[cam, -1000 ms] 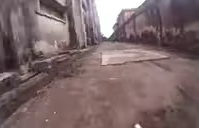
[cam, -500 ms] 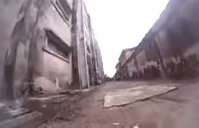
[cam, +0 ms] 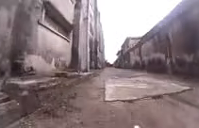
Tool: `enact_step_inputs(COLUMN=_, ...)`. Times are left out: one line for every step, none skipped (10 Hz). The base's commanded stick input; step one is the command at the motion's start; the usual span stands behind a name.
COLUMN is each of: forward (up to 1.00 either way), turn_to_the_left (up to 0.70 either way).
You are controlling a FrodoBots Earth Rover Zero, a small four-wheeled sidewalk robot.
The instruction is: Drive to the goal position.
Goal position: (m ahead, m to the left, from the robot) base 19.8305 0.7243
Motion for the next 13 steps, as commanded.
enact_step_inputs(forward=1.00, turn_to_the_left=0.00)
enact_step_inputs(forward=1.00, turn_to_the_left=0.00)
enact_step_inputs(forward=1.00, turn_to_the_left=0.00)
enact_step_inputs(forward=1.00, turn_to_the_left=0.00)
enact_step_inputs(forward=1.00, turn_to_the_left=0.00)
enact_step_inputs(forward=1.00, turn_to_the_left=0.00)
enact_step_inputs(forward=1.00, turn_to_the_left=0.00)
enact_step_inputs(forward=1.00, turn_to_the_left=0.00)
enact_step_inputs(forward=1.00, turn_to_the_left=0.00)
enact_step_inputs(forward=1.00, turn_to_the_left=0.00)
enact_step_inputs(forward=1.00, turn_to_the_left=0.00)
enact_step_inputs(forward=1.00, turn_to_the_left=0.00)
enact_step_inputs(forward=1.00, turn_to_the_left=0.00)
